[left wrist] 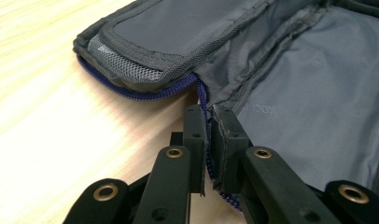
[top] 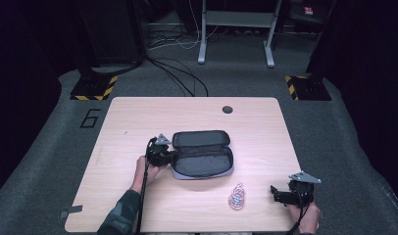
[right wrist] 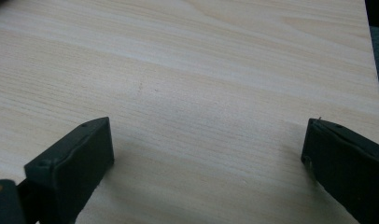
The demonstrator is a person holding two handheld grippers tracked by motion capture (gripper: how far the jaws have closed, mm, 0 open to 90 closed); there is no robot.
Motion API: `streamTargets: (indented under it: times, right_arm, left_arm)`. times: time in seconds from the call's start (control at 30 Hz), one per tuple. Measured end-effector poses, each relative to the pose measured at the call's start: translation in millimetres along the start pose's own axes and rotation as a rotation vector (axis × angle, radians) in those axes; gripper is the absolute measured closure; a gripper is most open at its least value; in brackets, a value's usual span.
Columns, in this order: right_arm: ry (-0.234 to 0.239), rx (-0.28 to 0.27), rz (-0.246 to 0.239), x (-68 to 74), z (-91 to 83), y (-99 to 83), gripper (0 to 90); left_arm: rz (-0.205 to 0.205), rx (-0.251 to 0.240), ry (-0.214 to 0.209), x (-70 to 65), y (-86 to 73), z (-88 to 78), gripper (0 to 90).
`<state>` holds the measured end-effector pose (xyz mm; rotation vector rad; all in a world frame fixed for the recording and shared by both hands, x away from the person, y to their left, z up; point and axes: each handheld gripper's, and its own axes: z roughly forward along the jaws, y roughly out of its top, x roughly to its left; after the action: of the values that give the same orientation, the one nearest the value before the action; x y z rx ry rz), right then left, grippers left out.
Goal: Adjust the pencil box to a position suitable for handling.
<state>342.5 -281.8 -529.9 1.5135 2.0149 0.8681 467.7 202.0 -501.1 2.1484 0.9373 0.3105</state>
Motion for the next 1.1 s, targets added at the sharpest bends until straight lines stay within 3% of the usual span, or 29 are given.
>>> streamTargets:
  times: [0.47, 0.5, 0.67, 0.83, 0.9, 0.97, 1.1]
  right_arm:
    - [0.001, 0.0, 0.0, 0.0, 0.0, 0.0, 2.0]
    - [0.0, 0.0, 0.0, 0.0, 0.0, 0.0, 1.9]
    - [0.001, 0.0, 0.0, 0.0, 0.0, 0.0, 2.0]
    - [0.001, 0.0, 0.0, 0.0, 0.0, 0.0, 2.0]
    - [0.0, 0.0, 0.0, 0.0, 0.0, 0.0, 2.0]
    - [0.0, -0.001, 0.0, 0.0, 0.0, 0.0, 2.0]
    - [0.001, 0.0, 0.0, 0.0, 0.0, 0.0, 2.1]
  left_arm:
    - [-0.04, -0.002, 0.016, 4.2, 4.2, 2.1, 81.2]
    - [-0.041, -0.006, 0.017, 3.8, 4.6, 1.7, 78.0]
    - [-0.083, -0.055, 0.032, 2.7, 5.3, -10.0, 36.8]
    - [-0.089, -0.084, 0.056, -0.5, 4.1, -25.3, 21.7]
    - [-0.071, -0.077, 0.072, -2.1, 0.5, -32.8, 17.7]
    - [-0.057, -0.073, 0.088, -3.0, -3.4, -37.7, 15.5]
    - [-0.067, -0.084, 0.12, -4.9, -15.0, -48.5, 14.9]
